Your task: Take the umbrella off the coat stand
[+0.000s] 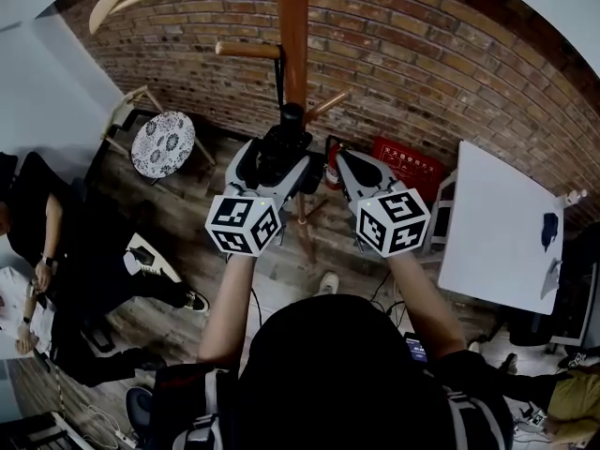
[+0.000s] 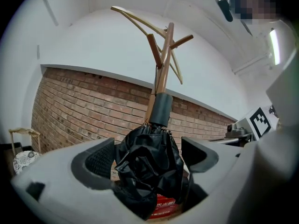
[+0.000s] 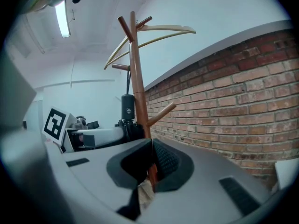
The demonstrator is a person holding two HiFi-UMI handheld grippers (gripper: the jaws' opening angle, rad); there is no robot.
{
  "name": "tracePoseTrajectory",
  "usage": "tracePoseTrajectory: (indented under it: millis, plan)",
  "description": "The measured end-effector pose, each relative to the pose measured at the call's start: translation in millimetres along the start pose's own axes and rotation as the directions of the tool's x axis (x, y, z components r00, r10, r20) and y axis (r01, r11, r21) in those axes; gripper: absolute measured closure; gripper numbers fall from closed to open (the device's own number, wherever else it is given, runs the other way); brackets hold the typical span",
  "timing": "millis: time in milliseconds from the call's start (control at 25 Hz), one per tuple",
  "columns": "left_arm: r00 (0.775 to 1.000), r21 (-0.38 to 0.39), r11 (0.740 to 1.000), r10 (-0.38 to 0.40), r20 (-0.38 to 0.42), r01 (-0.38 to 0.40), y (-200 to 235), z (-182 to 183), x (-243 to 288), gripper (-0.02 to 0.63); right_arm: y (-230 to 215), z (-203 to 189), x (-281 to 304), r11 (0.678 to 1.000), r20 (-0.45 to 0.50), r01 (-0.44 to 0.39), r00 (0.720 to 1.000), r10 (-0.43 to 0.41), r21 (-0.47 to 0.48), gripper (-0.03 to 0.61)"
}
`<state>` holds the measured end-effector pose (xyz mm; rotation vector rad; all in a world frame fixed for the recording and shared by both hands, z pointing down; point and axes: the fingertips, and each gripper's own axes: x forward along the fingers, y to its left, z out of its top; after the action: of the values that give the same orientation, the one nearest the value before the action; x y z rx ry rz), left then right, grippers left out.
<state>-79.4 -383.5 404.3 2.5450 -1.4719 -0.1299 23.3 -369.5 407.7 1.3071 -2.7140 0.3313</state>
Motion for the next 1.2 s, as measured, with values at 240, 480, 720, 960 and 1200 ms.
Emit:
tracePoseTrajectory:
  millis: [240, 480, 720, 960, 1200]
  plan:
    - [0.999, 0.004, 1.0, -0.007, -0.034, 0.007, 1, -7, 12, 0.19, -5, -1, 6, 1.0, -0.008, -0.003, 1.0, 0.003, -0.012, 0.549]
    - [0.997, 0.038, 0.999, -0.018, -0.076, 0.021, -2, -15, 27, 0.19, -19, -1, 10, 1.0, -0.017, 0.01, 1.0, -0.011, -0.007, 0.549]
    - [0.995, 0.08, 0.997, -0.004, -0.1, 0.012, -1, -22, 34, 0.19, -28, -5, 13, 1.0, -0.026, 0.027, 0.999, -0.027, 0.002, 0.549]
    - [0.992, 0.101, 0.995, 0.016, -0.128, -0.003, 3, -25, 38, 0.192, -33, -6, 17, 1.0, -0.033, 0.03, 0.999, -0.029, 0.011, 0.549]
    - [0.989, 0.122, 0.992, 0.031, -0.148, -0.013, 4, -24, 36, 0.195, -30, -7, 20, 1.0, -0.038, 0.021, 0.999, -0.02, 0.013, 0.549]
